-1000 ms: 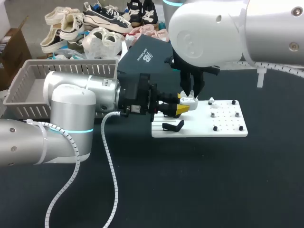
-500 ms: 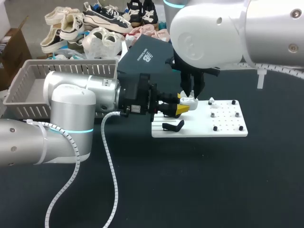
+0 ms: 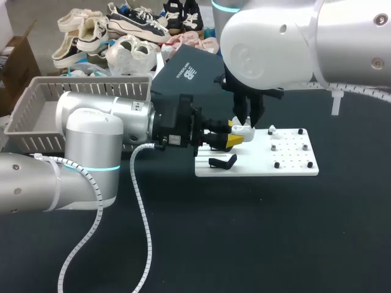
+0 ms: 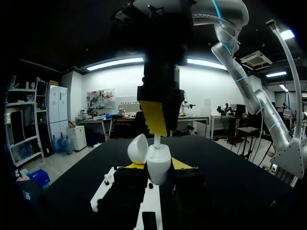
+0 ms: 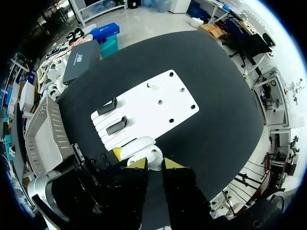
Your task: Pick up each earbud case from the left stands, insert the matching earbuds, close the lid, and place the case in the box.
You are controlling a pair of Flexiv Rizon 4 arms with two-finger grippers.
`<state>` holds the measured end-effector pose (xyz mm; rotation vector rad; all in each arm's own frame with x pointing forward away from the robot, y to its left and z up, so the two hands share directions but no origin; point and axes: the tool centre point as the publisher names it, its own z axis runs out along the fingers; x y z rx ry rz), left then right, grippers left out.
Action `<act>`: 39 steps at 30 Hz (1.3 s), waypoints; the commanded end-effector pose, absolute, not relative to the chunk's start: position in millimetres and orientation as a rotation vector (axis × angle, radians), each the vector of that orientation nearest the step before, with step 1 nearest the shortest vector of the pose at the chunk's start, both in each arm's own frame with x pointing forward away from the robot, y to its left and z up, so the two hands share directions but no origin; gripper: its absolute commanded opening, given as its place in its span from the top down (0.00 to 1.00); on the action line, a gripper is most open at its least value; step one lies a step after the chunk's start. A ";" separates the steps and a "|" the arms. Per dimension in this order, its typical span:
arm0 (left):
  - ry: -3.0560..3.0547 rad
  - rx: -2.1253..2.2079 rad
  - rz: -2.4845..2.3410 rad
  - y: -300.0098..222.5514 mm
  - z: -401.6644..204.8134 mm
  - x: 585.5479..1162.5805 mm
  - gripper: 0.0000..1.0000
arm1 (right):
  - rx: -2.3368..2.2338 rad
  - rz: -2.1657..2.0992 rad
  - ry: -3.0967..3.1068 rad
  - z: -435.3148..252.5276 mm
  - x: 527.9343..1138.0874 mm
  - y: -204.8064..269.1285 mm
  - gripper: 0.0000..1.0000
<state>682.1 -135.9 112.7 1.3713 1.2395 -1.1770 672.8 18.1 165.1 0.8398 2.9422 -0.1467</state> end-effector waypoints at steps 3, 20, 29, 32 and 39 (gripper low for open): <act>1.237 1.372 -1.179 -136.3 112.0 683.8 1.00 | 0.848 -0.144 2.938 162.8 671.5 15.9 1.00; 1.237 1.372 -1.179 -136.3 112.0 683.8 1.00 | 0.834 -0.166 2.952 156.6 672.4 17.1 1.00; 1.237 1.372 -1.179 -136.3 112.0 683.8 1.00 | 0.838 -0.171 2.963 153.4 673.0 17.3 0.74; 1.237 1.372 -1.179 -136.3 112.0 683.8 1.00 | 0.839 -0.167 2.966 153.3 673.4 18.2 0.68; 1.237 1.372 -1.179 -136.3 112.0 683.8 1.00 | 0.835 -0.121 2.958 160.5 672.9 19.2 0.67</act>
